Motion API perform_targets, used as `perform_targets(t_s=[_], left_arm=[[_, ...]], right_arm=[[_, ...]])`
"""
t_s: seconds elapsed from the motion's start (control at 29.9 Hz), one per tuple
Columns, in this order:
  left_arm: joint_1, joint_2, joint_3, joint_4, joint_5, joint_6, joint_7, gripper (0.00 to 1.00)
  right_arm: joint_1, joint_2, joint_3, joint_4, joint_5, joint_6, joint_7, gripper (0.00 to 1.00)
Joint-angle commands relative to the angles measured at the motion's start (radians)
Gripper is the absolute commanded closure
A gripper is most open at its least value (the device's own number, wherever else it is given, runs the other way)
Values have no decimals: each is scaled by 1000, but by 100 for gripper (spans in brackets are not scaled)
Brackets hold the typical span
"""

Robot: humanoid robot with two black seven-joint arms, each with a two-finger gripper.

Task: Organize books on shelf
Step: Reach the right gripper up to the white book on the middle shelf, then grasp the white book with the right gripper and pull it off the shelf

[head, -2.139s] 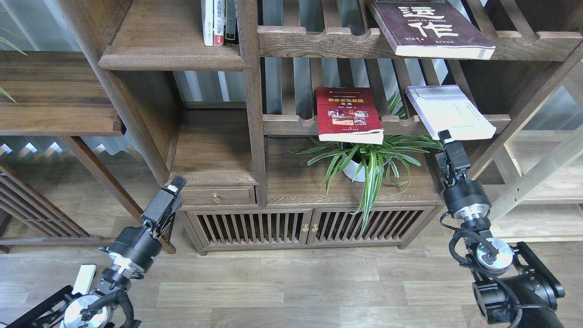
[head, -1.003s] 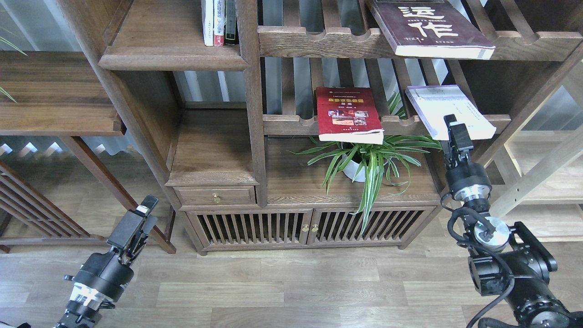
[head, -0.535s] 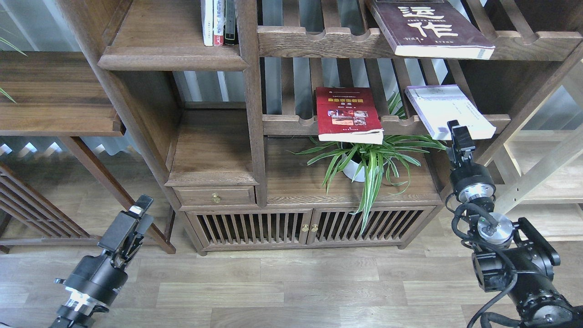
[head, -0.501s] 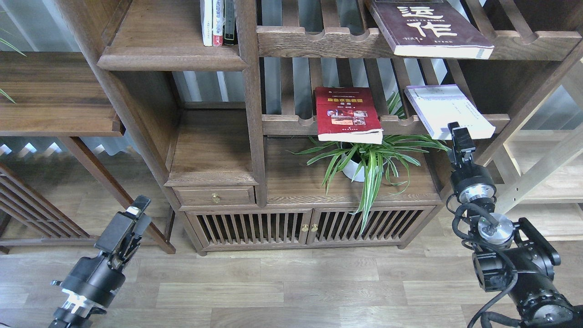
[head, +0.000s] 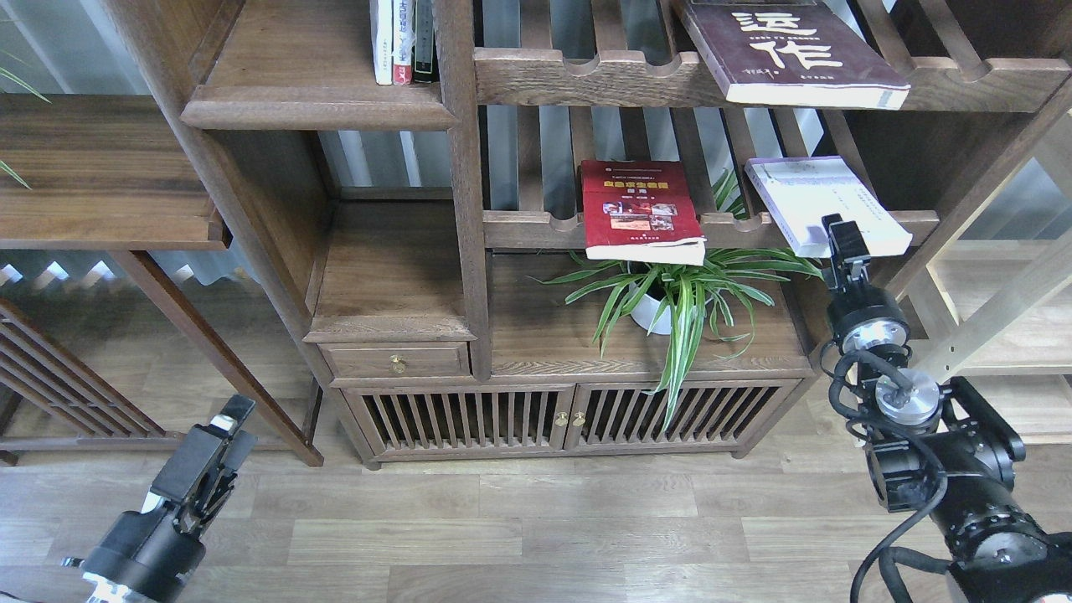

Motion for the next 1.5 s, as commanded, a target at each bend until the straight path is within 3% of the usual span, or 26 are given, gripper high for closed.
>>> perform_targets(t_s=[0.0,0.53,0.77,1.1,1.2,1.27,1.47], left_arm=[[9,8,2,0,0,0,0,1],[12,20,2,0,0,0,-2,1],[12,26,0,0,0,0,-2,1],[12,34,3,0,0,0,-2,1],[12,35,5,0,0,0,-2,1],[12,35,5,0,0,0,-2,1],[9,35,5,15,0,0,-3,1]], right_arm=[[23,-20,0,-3,0,-40,0,0],[35,-21,-8,-10,-1,-119,8,3],[43,-23,-35,-7,-5,-109,9,34],[55,-28,-37,-10,-6,-113,15,52],[54,-28,-35,-10,-6,-107,32,65],[51,-28,-35,-7,-6,-103,37,66],[31,-28,-66,-3,-9,15,37,75]])
